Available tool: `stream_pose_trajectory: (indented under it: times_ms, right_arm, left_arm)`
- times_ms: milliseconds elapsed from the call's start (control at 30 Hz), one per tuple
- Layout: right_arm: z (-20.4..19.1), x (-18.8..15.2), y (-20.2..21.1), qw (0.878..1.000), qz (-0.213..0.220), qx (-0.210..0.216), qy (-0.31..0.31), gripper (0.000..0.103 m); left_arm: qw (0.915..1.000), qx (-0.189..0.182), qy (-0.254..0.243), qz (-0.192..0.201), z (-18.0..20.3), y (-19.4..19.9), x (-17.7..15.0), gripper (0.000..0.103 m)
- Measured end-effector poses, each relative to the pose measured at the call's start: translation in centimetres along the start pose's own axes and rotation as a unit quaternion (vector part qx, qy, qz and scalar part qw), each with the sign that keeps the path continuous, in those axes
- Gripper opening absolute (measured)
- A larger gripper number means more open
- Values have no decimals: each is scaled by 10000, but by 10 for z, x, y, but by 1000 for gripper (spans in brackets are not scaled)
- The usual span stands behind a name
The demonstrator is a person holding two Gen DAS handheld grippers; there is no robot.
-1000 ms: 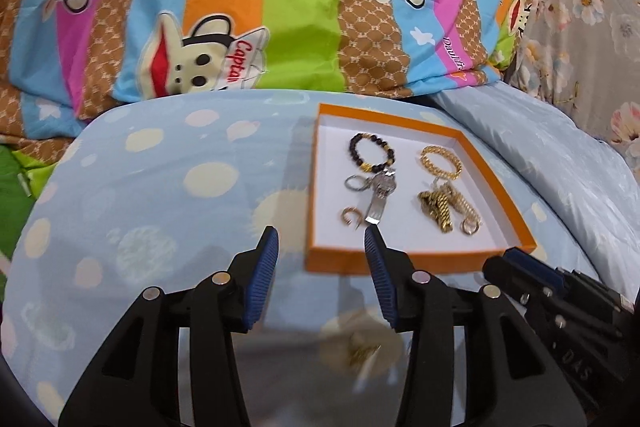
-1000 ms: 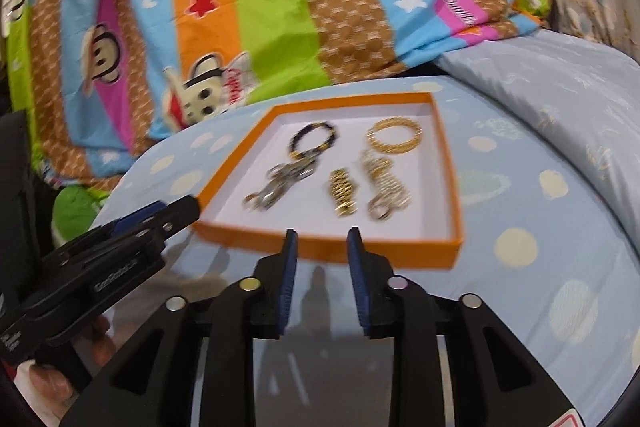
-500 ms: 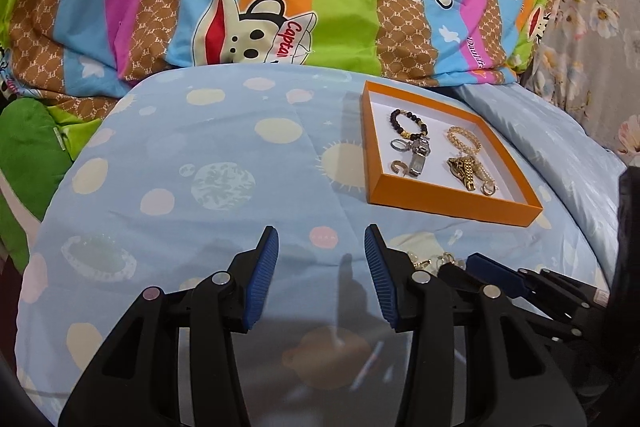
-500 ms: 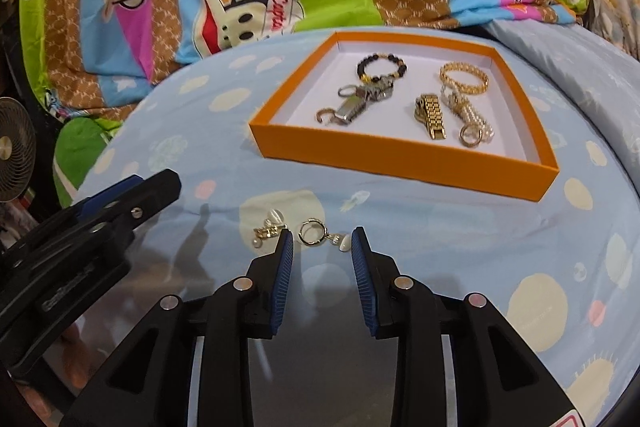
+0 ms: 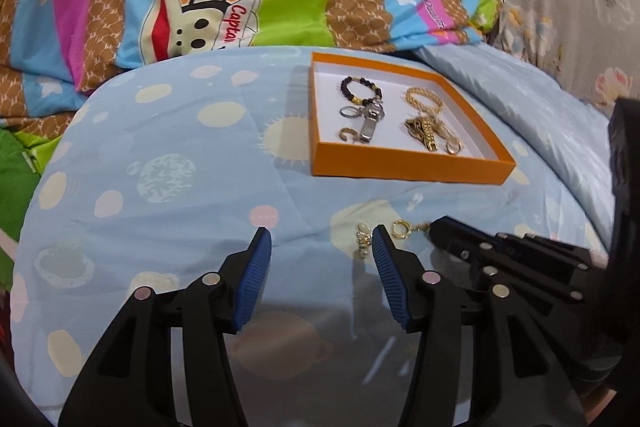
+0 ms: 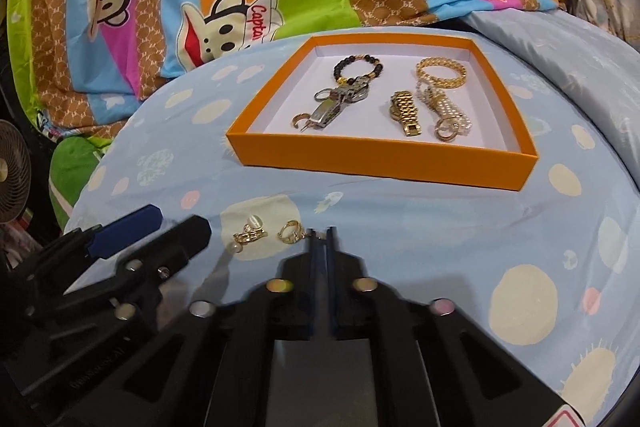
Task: Organize jewelry
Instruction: 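Grasp a gold dangle earring with the right tool while the left tool grasps another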
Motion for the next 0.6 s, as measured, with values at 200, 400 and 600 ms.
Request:
stream_pose_trajectory:
  times_ms: [200,400,600]
  right_arm:
    - [16,-6,13,9999,49,-11,-120,0]
    - [2,-4,1,9999,-100,92,31,25]
    - [-10,3,-17,9995,-245,-2,204,30]
  left_arm:
    - [9997,-24,-106,-225,10,-12,-3,50]
    - [9996,55,187,-190,-5,-8,-3,50]
    - [9985,121,507,-137,-24,-1,-6,50]
Point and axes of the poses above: each gripper's, at about its wrist camera, not at the fingertips, and y roughly against the way its jaws point, z to its right, x to its top, the point moved 10 cm from there along -y, roughly the way its jaws point, and after that the axes turned 5 degrees about x, right-handed, at the moved point
